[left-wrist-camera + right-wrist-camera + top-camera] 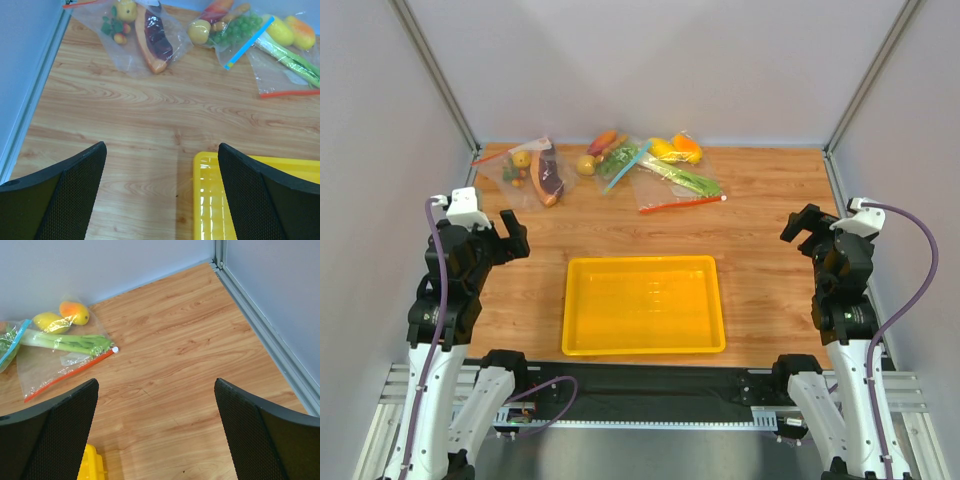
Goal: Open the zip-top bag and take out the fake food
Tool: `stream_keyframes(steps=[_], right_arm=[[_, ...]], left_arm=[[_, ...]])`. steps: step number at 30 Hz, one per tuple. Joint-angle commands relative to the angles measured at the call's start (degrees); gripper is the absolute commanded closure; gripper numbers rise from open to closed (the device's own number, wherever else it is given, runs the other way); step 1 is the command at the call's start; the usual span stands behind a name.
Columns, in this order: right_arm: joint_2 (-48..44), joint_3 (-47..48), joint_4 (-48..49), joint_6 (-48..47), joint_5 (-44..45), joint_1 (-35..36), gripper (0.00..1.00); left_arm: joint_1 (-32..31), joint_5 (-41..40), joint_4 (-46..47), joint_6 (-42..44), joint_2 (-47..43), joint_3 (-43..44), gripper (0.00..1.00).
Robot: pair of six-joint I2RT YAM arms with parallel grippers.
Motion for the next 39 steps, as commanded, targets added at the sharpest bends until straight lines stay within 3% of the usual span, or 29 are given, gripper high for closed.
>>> stream_keyframes(steps=[1, 9, 12, 14, 19, 22, 31, 39], right_arm=[[0.0, -0.27, 1.39, 0.15, 1.37, -0.17, 0.0], [0.88, -0.1, 1.65, 0.06, 0.59, -0.17, 0.0], [3.77, 0.78, 3.32, 0.24, -3.44, -0.08, 0.0], [8.6, 1.74, 4.63, 0.59, -5.74, 1.84, 0.0], [25.96, 9.03, 7.35, -4.5, 1.63, 12.21, 0.0], [35.64, 14.13, 11.21, -5.56, -0.02, 17.22, 0.0], [63.85, 31.17, 17.65, -7.58, -3.81, 25.84, 0.0], [82.43, 49.02, 16.6, -13.12, 0.14, 30.86, 0.0]], left_arm=[[0.29, -1.08, 1.59, 0.2, -1.07, -0.22, 0.01], [0.29, -1.16, 1.59, 0.38, -0.11, -1.01, 0.01], [0.29, -0.99, 0.89, 0.37, 1.65, -0.22, 0.01], [0.29, -0.2, 0.89, 0.38, 2.35, 0.04, 0.01], [0.38, 2.09, 1.77, 0.73, 1.92, -0.66, 0.01], [0.38, 3.14, 2.21, 0.99, 1.13, -1.36, 0.01], [0.82, 8.06, 3.35, 0.38, 1.92, -2.77, 0.01], [3.01, 12.28, 4.93, 0.11, 2.53, -3.65, 0.01]])
